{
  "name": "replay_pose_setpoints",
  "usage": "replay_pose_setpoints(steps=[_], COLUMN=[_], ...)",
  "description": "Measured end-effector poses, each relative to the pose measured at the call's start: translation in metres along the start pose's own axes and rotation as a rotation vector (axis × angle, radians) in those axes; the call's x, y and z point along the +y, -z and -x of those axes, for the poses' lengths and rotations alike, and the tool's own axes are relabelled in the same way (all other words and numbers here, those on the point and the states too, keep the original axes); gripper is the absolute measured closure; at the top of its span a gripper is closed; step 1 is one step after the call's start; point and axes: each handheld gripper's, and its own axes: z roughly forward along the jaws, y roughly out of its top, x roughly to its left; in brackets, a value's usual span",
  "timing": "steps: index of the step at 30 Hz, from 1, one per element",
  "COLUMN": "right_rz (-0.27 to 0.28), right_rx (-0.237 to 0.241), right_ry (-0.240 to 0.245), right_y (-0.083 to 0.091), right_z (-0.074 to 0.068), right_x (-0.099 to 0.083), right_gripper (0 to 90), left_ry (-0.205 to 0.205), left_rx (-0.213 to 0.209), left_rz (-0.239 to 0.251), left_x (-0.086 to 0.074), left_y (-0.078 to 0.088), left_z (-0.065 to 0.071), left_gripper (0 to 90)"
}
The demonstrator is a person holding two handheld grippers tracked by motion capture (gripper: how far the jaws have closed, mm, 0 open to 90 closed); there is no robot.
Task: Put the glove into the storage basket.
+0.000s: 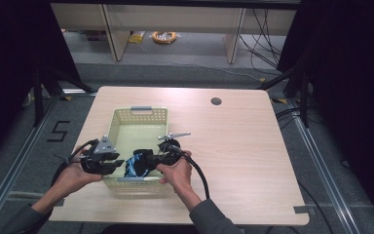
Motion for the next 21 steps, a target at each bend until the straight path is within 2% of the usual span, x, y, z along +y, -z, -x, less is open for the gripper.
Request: replay_pose_setpoints(steps=[3, 4, 5, 7, 8, 9, 12, 13, 14, 18, 20, 21], right_rz=[-0.010, -0.012, -0.021, -0.021, -0.041, -0.044, -0.051, -0.072, -0.067, -0.095, -0.110, -0.099], right_rx=[-0.026, -0.035, -0.041, -0.041, -0.043, -0.048, -0.057, -0.064, -0.069, -0.072, -0.086, -0.077], right_ry=[0.009, 0.022, 0.020, 0.031, 0.030, 0.041, 0.051, 0.046, 0.037, 0.079, 0.060, 0.090], right_y=[0.000, 0.001, 0.001, 0.000, 0.002, 0.002, 0.001, 0.001, 0.000, 0.001, 0.001, 0.000], right_z=[-0.002, -0.001, -0.002, -0.002, -0.002, -0.001, -0.002, -0.002, -0.003, -0.004, -0.008, -0.006], right_x=[0.000, -0.001, -0.001, -0.002, -0.003, -0.003, -0.004, -0.004, -0.005, -0.003, -0.004, -0.004], right_gripper=[84.7, 84.4, 83.8, 83.7, 83.5, 83.4, 82.2, 81.2, 80.8, 78.4, 80.1, 81.9], left_ry=[-0.002, -0.014, -0.009, -0.015, -0.024, -0.011, -0.021, -0.017, -0.015, -0.010, -0.013, -0.010], left_rx=[0.002, -0.007, -0.012, -0.021, -0.019, -0.025, -0.024, -0.026, -0.028, -0.033, -0.035, -0.034], left_rz=[0.024, 0.022, 0.020, 0.026, 0.029, 0.026, 0.030, 0.032, 0.033, 0.036, 0.033, 0.035], left_x=[0.001, 0.001, 0.001, 0.000, 0.000, 0.000, 0.000, 0.000, 0.000, 0.000, 0.000, 0.000], left_y=[0.004, 0.006, 0.007, 0.009, 0.010, 0.010, 0.011, 0.011, 0.011, 0.010, 0.011, 0.011], left_z=[0.003, 0.004, 0.006, 0.009, 0.010, 0.011, 0.012, 0.012, 0.012, 0.015, 0.016, 0.017], left_gripper=[66.3, 65.5, 64.2, 62.5, 61.9, 61.7, 60.6, 60.2, 59.6, 58.5, 58.4, 58.4])
